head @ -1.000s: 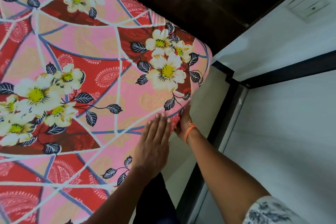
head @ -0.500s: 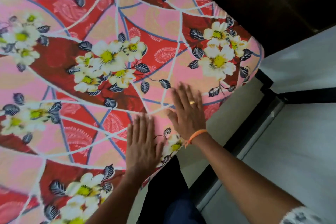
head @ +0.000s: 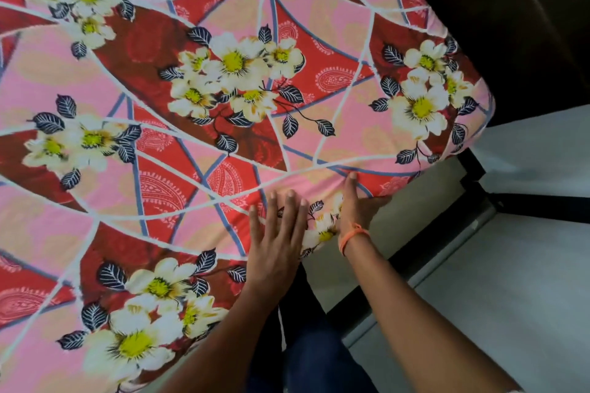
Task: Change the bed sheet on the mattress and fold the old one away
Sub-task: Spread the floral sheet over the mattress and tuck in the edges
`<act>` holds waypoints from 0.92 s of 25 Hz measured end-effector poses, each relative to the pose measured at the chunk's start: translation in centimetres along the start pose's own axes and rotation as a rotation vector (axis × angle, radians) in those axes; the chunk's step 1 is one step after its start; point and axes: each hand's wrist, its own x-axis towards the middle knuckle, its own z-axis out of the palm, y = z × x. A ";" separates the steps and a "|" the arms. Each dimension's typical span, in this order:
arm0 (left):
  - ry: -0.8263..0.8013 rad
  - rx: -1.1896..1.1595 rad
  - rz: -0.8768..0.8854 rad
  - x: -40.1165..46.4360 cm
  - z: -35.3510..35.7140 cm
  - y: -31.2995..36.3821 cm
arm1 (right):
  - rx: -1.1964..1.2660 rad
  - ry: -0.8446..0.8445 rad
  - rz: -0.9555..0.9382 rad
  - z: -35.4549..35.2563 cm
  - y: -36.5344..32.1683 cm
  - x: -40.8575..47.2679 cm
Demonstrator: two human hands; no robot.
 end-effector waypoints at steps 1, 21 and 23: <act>0.012 0.016 0.020 0.4 -0.1 -0.1 | -0.005 0.015 -0.004 0.3 0.0 0.1; 0.080 -0.248 -0.135 16.4 -2.4 11.7 | -1.043 -0.178 -0.926 -3.9 -8.8 14.3; 0.046 -0.151 -0.118 16.3 -1.3 13.8 | -1.031 -0.190 -0.919 -5.7 -8.1 17.1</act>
